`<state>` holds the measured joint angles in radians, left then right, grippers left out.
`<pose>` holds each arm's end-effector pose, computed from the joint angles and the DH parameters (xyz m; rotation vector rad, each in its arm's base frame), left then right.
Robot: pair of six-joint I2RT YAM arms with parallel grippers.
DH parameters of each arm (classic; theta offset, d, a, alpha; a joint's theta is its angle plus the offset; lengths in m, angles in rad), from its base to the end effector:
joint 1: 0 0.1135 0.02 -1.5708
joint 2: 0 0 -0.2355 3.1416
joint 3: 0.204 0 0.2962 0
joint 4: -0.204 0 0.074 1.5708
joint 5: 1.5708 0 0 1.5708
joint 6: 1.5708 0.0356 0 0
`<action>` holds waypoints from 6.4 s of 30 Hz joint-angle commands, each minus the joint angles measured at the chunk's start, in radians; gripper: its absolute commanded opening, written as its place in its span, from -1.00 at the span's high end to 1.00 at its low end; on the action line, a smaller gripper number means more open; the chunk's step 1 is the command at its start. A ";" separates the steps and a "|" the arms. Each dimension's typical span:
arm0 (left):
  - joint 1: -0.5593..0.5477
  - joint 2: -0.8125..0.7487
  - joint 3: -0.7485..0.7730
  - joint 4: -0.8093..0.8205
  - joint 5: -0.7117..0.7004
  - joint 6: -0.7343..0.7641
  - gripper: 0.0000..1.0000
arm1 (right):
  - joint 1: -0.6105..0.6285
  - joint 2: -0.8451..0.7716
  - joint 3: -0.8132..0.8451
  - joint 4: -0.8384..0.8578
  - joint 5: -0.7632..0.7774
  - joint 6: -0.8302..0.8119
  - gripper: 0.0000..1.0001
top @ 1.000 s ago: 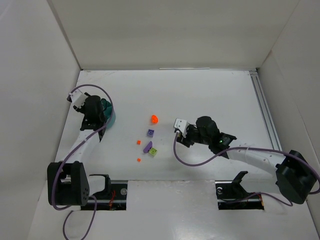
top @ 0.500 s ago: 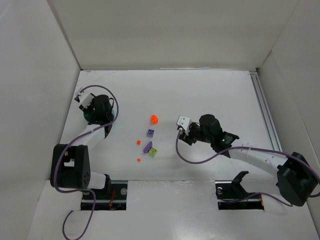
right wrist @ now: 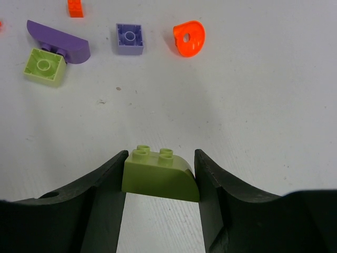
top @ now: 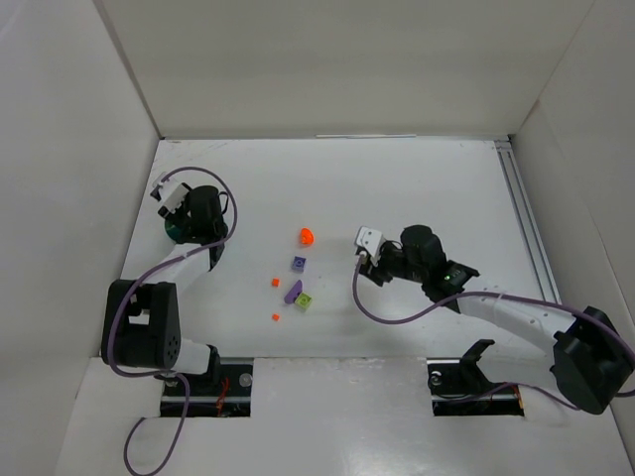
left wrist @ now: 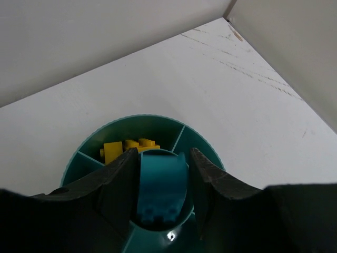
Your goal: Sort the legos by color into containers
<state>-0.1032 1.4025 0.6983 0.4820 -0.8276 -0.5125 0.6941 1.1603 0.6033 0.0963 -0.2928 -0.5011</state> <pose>0.3371 -0.0086 0.1820 -0.8922 1.4810 0.2876 0.2246 0.2003 0.1790 -1.2938 1.5716 0.4186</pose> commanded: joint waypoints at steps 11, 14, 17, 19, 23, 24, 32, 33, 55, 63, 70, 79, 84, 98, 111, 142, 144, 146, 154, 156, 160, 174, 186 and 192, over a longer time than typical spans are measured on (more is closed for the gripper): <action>-0.012 -0.197 0.084 -0.186 0.100 -0.029 -0.39 | -0.005 -0.057 -0.016 0.022 -0.091 -0.030 0.17; -0.012 -0.266 0.104 -0.255 0.244 -0.029 -0.54 | -0.005 -0.082 -0.016 0.022 -0.161 -0.068 0.17; -0.012 -0.341 0.115 -0.275 0.558 0.038 -0.70 | -0.005 -0.106 -0.016 0.022 -0.274 -0.112 0.17; -0.012 -0.367 0.115 -0.275 0.893 0.074 -0.76 | -0.005 -0.117 -0.007 0.031 -0.357 -0.157 0.17; -0.041 -0.389 0.047 -0.081 1.467 0.079 -0.76 | 0.004 -0.137 0.015 0.031 -0.514 -0.209 0.17; -0.055 -0.389 0.026 -0.048 1.545 0.068 -0.76 | 0.013 -0.137 0.030 0.031 -0.514 -0.209 0.17; -0.329 -0.399 -0.026 -0.028 1.697 0.150 -0.78 | 0.033 -0.146 0.118 0.031 -0.522 -0.231 0.17; -0.345 -0.408 -0.039 -0.005 1.725 0.150 -0.78 | 0.042 -0.146 0.118 0.042 -0.505 -0.231 0.17; -0.513 -0.310 -0.048 0.119 1.641 0.075 -0.11 | 0.113 -0.085 0.197 0.088 -0.425 -0.195 0.17; -0.513 -0.301 -0.048 0.119 1.673 0.066 0.53 | 0.113 -0.085 0.207 0.088 -0.284 -0.183 0.17; -0.513 -0.281 -0.030 0.119 1.737 0.055 0.95 | 0.122 -0.094 0.216 0.088 -0.149 -0.174 0.11; -0.513 -0.260 -0.020 0.119 1.765 0.035 1.00 | 0.122 -0.094 0.227 0.088 -0.075 -0.183 -0.30; -0.513 -0.306 -0.010 0.072 1.716 0.037 1.00 | 0.122 -0.094 0.227 0.088 -0.065 -0.183 -0.84; -0.449 -0.369 0.067 -0.131 1.403 0.086 1.00 | 0.122 -0.152 0.198 0.045 -0.055 -0.152 -0.98; -0.429 -0.487 0.124 -0.460 0.404 0.010 1.00 | 0.122 -0.195 0.141 -0.007 0.055 -0.114 -0.98; 0.088 -0.264 -0.036 -0.191 0.048 -0.064 1.00 | -0.085 -0.070 0.115 -0.007 -0.054 -0.103 -0.98; 0.088 -0.221 -0.023 -0.191 0.057 -0.064 1.00 | -0.110 -0.070 0.115 -0.007 -0.065 -0.103 -0.98; 0.088 -0.185 -0.023 -0.191 0.058 -0.073 1.00 | -0.110 -0.070 0.115 -0.007 -0.074 -0.112 -0.98; 0.097 -0.143 -0.014 -0.164 0.079 -0.070 1.00 | -0.140 -0.060 0.115 -0.007 -0.100 -0.113 -0.98; 0.097 -0.143 -0.005 -0.164 0.091 -0.070 1.00 | -0.150 -0.051 0.115 -0.007 -0.111 -0.113 -0.98; 0.097 -0.134 0.013 -0.203 0.082 -0.083 0.74 | -0.150 -0.042 0.115 0.002 -0.121 -0.113 -0.98; 0.097 -0.192 0.013 -0.246 0.140 -0.052 -0.15 | -0.150 -0.019 0.115 0.011 -0.164 -0.113 -0.98; 0.018 -0.307 0.010 -0.270 0.674 0.017 -0.48 | -0.172 -0.047 0.086 0.011 0.015 0.023 -0.98; -0.251 -0.316 -0.037 -0.365 0.806 -0.020 -0.62 | -0.306 -0.070 0.030 0.011 0.049 0.177 -0.98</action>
<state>-0.2703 1.1019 0.6819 0.1749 -0.1474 -0.5251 0.4477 1.1152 0.6544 0.0746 -0.2771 -0.4351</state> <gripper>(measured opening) 0.807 0.992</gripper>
